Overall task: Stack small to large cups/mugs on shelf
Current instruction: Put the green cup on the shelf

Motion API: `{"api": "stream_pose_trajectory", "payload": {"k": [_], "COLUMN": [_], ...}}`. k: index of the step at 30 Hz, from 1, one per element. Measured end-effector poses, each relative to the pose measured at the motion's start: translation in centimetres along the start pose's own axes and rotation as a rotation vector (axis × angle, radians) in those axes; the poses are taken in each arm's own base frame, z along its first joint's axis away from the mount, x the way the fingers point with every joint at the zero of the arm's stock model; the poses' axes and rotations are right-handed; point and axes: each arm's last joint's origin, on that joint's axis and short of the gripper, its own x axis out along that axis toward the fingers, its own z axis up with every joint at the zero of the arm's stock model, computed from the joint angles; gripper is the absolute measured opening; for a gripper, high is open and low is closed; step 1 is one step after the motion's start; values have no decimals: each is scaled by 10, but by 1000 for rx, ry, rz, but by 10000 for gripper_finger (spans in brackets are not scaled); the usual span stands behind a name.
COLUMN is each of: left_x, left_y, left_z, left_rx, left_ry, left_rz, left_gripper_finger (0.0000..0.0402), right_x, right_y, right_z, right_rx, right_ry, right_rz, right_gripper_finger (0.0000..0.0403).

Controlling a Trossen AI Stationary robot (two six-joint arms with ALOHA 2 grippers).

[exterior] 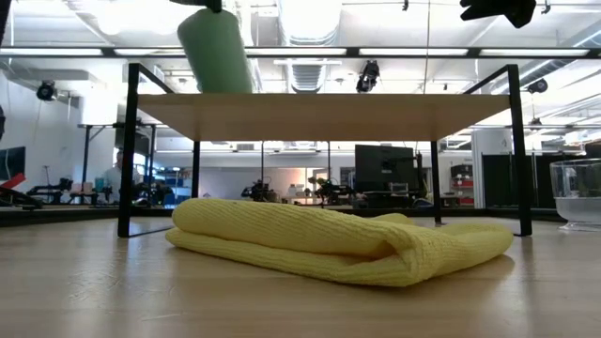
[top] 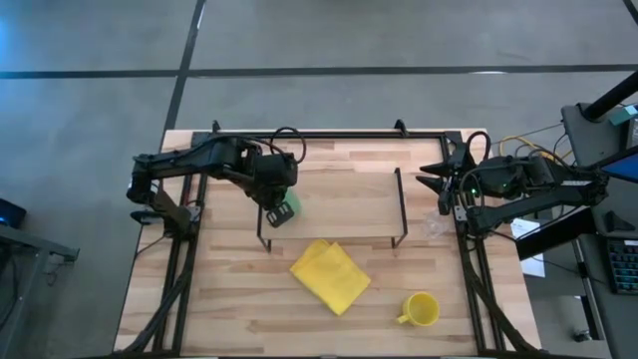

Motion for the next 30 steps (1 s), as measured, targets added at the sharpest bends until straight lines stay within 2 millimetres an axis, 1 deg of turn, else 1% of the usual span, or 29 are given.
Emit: {"api": "stream_pose_trajectory", "payload": {"k": [3, 7, 9, 12, 16, 18, 20, 25, 30], "left_x": [-6, -21, -22, -17, 0, 9, 13, 13, 8], "left_y": [5, 12, 13, 11, 7, 7, 6, 7, 8], "left_z": [-6, -14, -15, -13, -10, -11, -11, -12, -15], "left_rx": [-5, -62, -66, -64, -28, -22, -22, -28, -31], "left_ry": [-7, -55, -59, -39, 9, 49, 60, 64, 69], "left_rz": [-2, -5, -7, -7, 13, 31, 34, 37, 3], "left_gripper_finger": [0, 0, 0, 0, 0, 0, 0, 0, 0], "right_x": [0, 0, 0, 0, 0, 0, 0, 0, 0], "right_y": [0, 0, 0, 0, 0, 0, 0, 0, 0], "right_z": [0, 0, 0, 0, 0, 0, 0, 0, 0], "right_rx": [0, 0, -1, -1, -1, -1, -1, -1, -1], "right_ry": [0, 0, 0, 0, 0, 0, 0, 0, 0], "right_rz": [0, 0, 0, 0, 0, 0, 0, 0, 0], "right_gripper_finger": [132, 135, 136, 136, 137, 136, 135, 135, 135]}}
